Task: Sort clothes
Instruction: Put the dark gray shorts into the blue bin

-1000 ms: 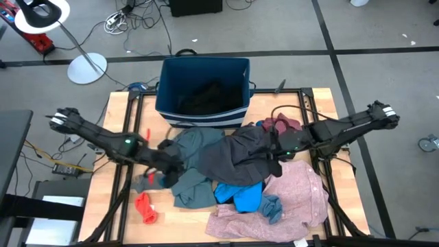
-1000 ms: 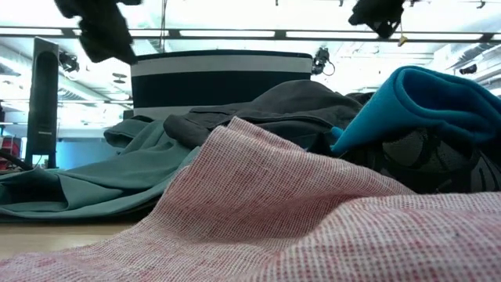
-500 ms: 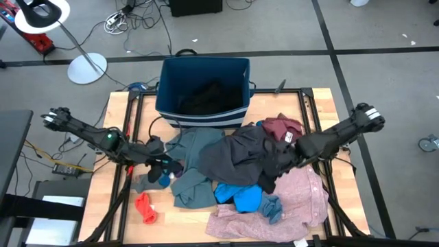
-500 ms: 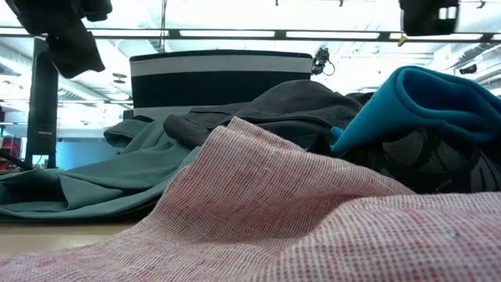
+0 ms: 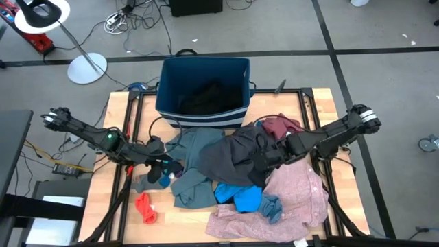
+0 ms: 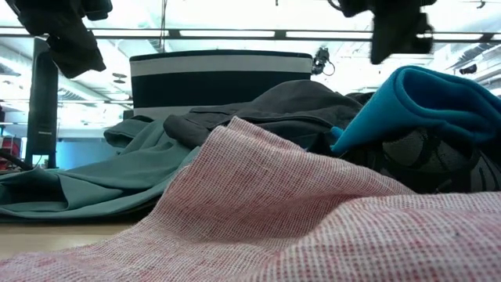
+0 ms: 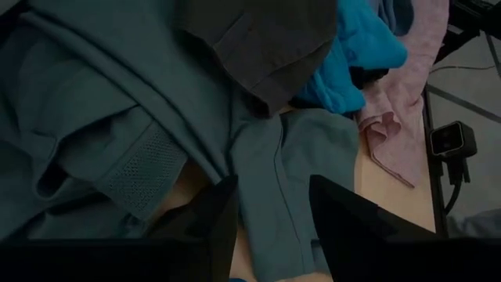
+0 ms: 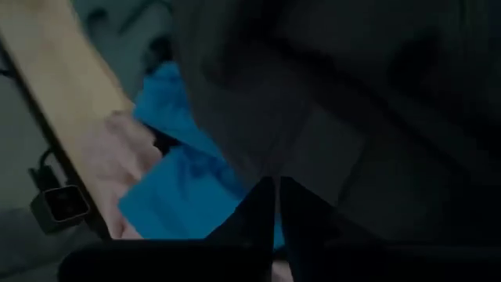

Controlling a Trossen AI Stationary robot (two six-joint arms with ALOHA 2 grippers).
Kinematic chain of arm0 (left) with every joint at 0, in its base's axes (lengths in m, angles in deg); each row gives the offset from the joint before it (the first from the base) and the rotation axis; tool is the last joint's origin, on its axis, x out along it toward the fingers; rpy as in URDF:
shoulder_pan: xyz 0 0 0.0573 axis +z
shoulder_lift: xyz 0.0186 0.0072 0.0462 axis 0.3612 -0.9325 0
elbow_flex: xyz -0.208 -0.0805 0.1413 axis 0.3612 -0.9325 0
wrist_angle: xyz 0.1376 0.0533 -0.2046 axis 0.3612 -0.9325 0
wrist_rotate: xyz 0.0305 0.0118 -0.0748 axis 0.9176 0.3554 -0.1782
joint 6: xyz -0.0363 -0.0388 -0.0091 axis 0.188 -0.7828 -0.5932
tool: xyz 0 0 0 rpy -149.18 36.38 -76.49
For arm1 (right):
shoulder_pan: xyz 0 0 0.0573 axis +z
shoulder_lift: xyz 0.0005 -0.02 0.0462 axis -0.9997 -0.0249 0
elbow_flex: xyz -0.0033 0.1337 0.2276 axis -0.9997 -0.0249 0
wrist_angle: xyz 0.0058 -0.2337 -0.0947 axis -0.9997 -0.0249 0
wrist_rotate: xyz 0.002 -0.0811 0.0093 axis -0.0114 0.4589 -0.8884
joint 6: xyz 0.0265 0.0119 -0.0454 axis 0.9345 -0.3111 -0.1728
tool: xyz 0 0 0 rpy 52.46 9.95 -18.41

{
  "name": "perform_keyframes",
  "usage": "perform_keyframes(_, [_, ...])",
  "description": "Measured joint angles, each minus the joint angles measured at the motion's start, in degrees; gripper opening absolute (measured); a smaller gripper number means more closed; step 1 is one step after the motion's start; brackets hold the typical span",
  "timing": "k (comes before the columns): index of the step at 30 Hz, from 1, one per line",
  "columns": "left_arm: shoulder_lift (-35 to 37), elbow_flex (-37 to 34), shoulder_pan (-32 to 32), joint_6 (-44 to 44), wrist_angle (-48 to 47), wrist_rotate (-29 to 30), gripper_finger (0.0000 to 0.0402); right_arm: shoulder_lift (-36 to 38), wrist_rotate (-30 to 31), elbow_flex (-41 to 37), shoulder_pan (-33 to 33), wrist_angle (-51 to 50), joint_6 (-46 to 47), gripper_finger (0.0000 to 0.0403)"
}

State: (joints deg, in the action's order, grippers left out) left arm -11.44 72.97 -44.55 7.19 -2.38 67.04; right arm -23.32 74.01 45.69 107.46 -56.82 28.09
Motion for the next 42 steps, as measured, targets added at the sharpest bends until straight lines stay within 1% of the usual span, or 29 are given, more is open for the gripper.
perform_keyframes(3, [0.0, 0.0, 0.0, 0.0, 0.7, 0.0, 0.0163, 0.6, -0.4, 0.0, -2.3, 2.0, -6.7, 0.0048])
perform_keyframes(5, [0.0, 0.0, 0.0, -1.3, 0.6, -0.4, 0.0163, 0.9, -1.1, 0.0, -4.0, 3.6, -9.0, 0.0061])
perform_keyframes(8, [0.0, 0.0, 0.0, -1.4, 0.6, -0.5, 0.0163, 1.1, -4.5, 0.0, -7.1, 4.7, -13.3, 0.0085])
perform_keyframes(12, [0.0, 0.0, 0.1, 0.1, 0.5, -0.1, 0.0163, 1.1, -8.4, 0.0, -11.1, 5.2, -22.9, 0.0126])
perform_keyframes(21, [0.0, 0.0, 0.1, 0.0, 0.6, 0.0, 0.0163, 0.9, -8.7, 0.0, -18.1, 5.0, -44.2, 0.0229])
perform_keyframes(23, [0.0, 0.0, 0.1, 0.0, 0.7, 0.0, 0.0163, 0.5, -8.7, 0.0, -19.1, 4.7, -46.2, 0.025])
perform_keyframes(26, [0.0, 0.0, 0.1, 0.0, 0.6, 0.0, 0.0163, -1.1, -8.0, 0.0, -20.3, 4.8, -46.8, 0.0278])
perform_keyframes(30, [0.0, 0.0, 0.1, -0.2, 0.7, 0.0, 0.0163, -4.3, -7.2, 0.0, -20.9, 3.6, -50.2, 0.0305])
perform_keyframes(34, [0.0, 0.0, 0.1, -0.4, 0.9, 0.3, 0.0163, -8.5, -6.5, 0.0, -20.8, 3.7, -53.3, 0.0321])
perform_keyframes(38, [0.0, 0.0, 0.1, -0.4, 1.3, 0.5, 0.0163, -13.3, -1.1, 0.0, -20.8, 3.9, -54.6, 0.0316])
perform_keyframes(40, [0.0, 0.0, 0.1, -0.4, 1.9, 0.5, 0.0163, -15.1, -2.2, 0.0, -21.0, 3.9, -54.2, 0.0297])
perform_keyframes(42, [0.0, 0.0, 0.1, -0.4, 2.2, 0.5, 0.0163, -16.5, -4.3, 0.0, -21.0, 4.5, -53.4, 0.0255])
